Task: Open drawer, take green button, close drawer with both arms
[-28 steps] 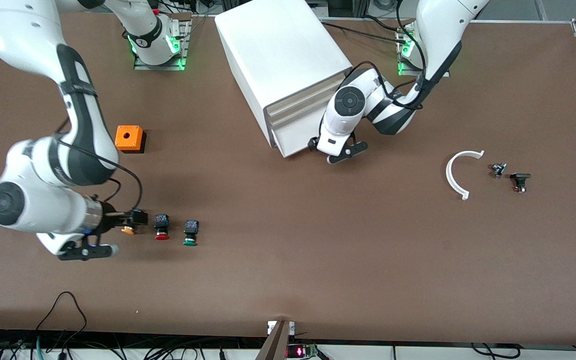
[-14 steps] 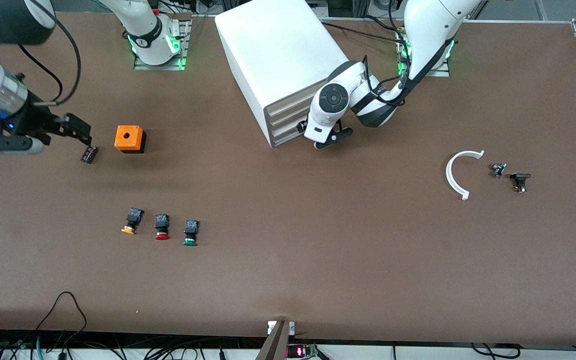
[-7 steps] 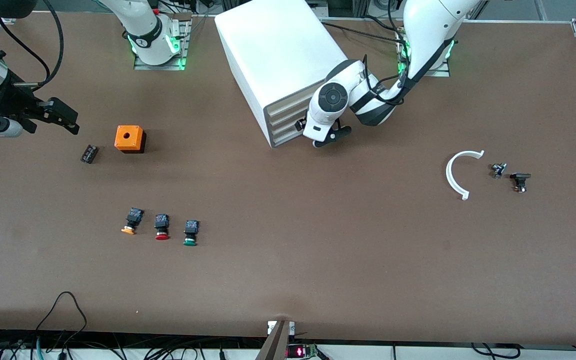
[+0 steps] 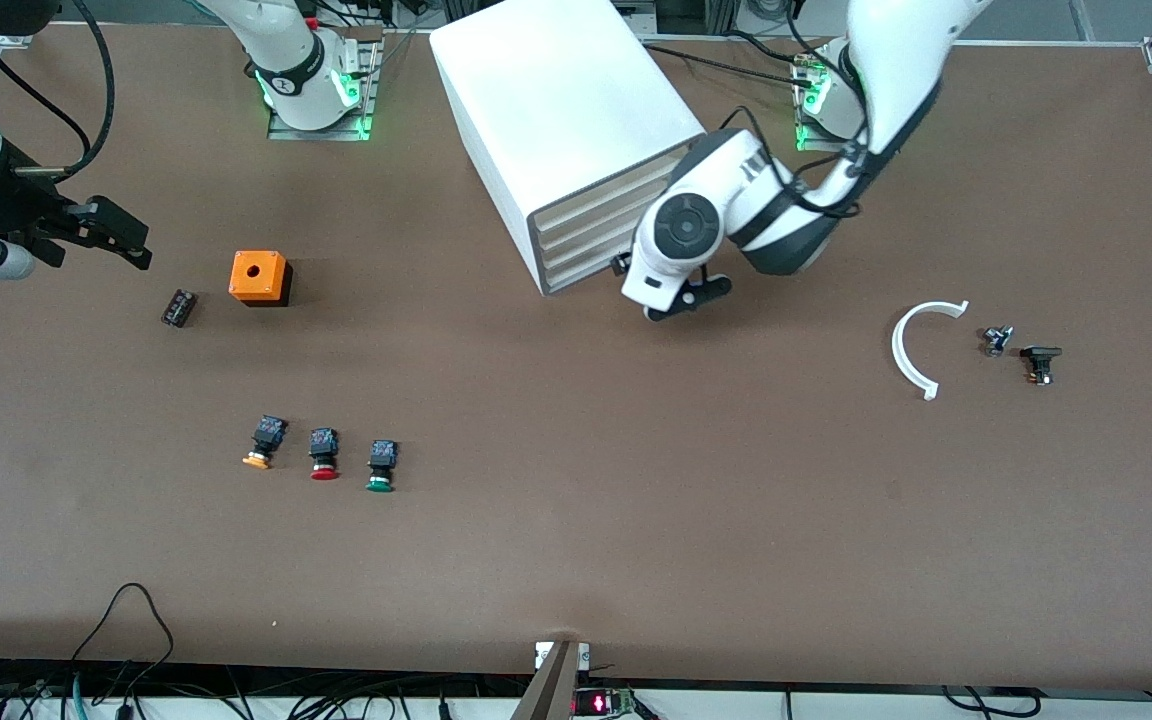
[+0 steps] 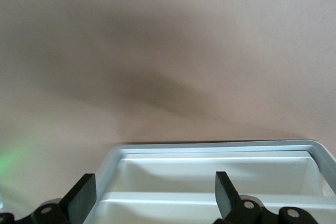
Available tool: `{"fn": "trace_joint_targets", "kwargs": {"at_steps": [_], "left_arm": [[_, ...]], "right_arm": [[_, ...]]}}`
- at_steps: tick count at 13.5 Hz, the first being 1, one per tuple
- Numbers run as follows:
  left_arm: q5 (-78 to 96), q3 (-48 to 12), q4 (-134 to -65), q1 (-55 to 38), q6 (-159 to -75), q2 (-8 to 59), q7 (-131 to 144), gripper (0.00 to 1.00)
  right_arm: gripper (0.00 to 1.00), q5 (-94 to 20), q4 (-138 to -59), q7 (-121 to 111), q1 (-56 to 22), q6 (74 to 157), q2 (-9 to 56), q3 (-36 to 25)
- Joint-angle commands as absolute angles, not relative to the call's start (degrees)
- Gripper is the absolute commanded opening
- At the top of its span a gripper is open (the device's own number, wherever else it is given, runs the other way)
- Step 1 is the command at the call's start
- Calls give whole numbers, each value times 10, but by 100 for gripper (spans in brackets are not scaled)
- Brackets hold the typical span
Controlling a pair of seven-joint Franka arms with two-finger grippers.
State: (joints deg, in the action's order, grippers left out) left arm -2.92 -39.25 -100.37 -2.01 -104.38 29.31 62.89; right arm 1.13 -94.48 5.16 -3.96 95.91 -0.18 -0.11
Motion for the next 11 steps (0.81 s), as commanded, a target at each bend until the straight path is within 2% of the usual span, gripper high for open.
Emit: {"fn": "trace_joint_targets", "kwargs": {"at_steps": [1,4,7,11], "left_arm": [[-46,-400,-927,23,-939,280,523,100],[-61,-403,-880,82,-878,260,396,100],[-61,-378,-863,107,-866,217,268,100],[-47,-182,-870,27,-872,123,93,100]], "right_arm": [[100,20,-926,52,-40,938,5,-1],[100,19,-923,49,-39,938,6,-1],[100,20,-923,49,-39,938,6,-1],[100,20,-923,50,-40,938,6,-1]]}}
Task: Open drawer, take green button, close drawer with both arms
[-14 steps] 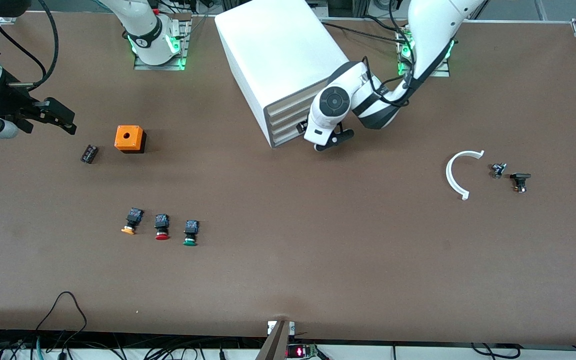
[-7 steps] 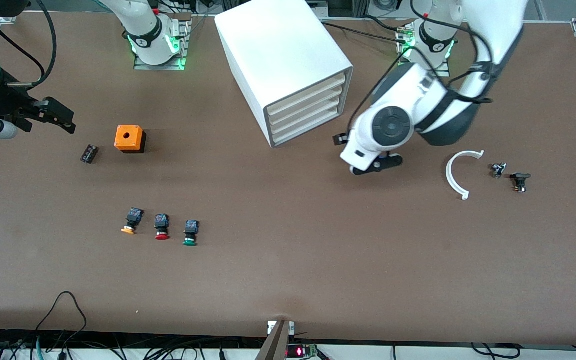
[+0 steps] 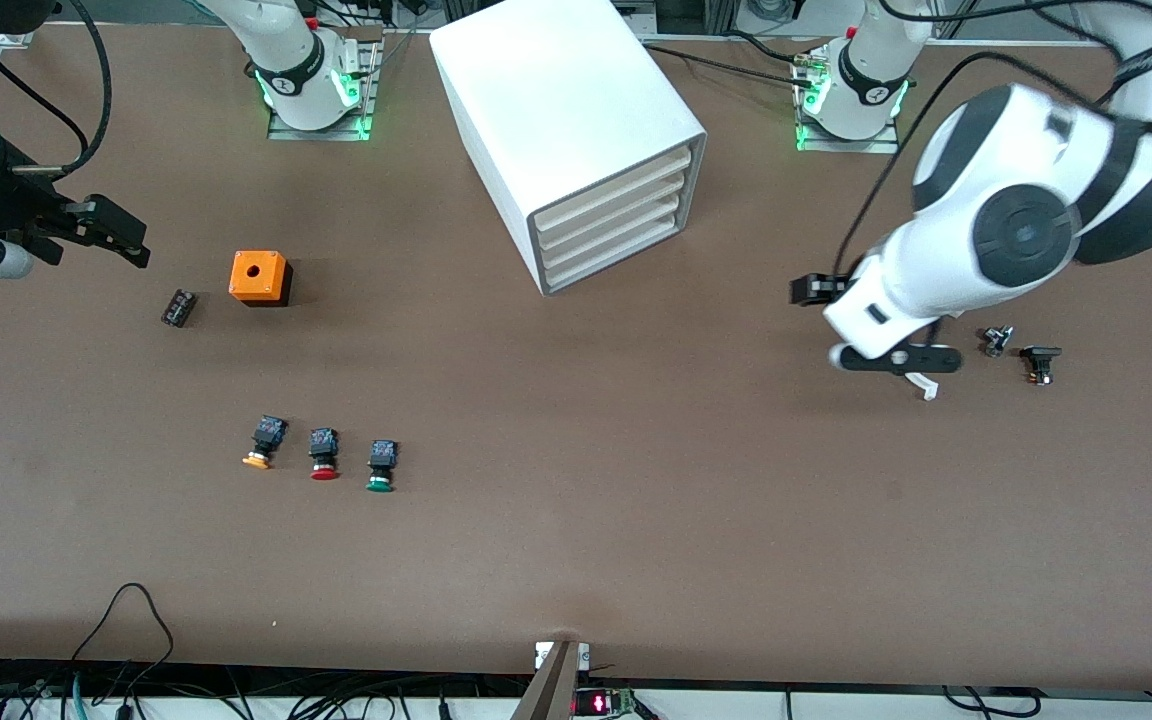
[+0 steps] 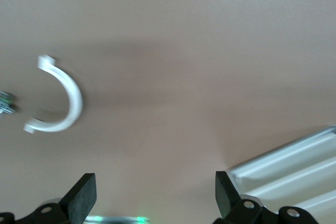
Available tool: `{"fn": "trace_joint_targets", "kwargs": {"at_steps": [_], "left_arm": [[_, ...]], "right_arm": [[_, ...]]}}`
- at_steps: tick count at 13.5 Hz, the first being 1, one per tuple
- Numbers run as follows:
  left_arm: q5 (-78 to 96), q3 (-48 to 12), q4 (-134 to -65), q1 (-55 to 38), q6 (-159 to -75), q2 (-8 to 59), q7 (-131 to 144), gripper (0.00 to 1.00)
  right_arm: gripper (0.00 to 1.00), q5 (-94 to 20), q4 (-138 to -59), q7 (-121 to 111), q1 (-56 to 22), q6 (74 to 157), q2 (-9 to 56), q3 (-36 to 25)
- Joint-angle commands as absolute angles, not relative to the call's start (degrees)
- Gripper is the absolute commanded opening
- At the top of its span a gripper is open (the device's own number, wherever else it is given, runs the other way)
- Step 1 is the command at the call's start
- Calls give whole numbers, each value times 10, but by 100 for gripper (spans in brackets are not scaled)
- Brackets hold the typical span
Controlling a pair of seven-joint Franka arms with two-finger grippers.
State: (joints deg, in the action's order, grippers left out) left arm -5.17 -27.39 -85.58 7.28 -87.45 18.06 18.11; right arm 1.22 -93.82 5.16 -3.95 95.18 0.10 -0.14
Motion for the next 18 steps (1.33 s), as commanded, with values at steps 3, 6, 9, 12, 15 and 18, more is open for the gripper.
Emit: {"fn": "trace_joint_targets", "kwargs": {"at_steps": [3,6,9,12,15,18], "left_arm": [[-39,-96,-880,-7,-876,81,44,100],[-37,-56,-931,-22,-927,25,40,100],[-34,-40,-970,-28,-950,-14,40,100],[-35,-40,-972,-13,-937,-20,-10,100],[-34,-41,-968,-4,-921,-17,-31,100],[-33,-43,-964,-4,-919,-16,-11,100]], "right_arm": [[100,19,-923,51,-40,938,6,-1],[100,20,-923,51,-40,938,6,-1],[100,19,-923,52,-40,938,5,-1],[100,19,-923,52,-40,938,6,-1],[100,20,-923,52,-40,937,6,-1],[100,20,-923,54,-41,937,5,-1]]}}
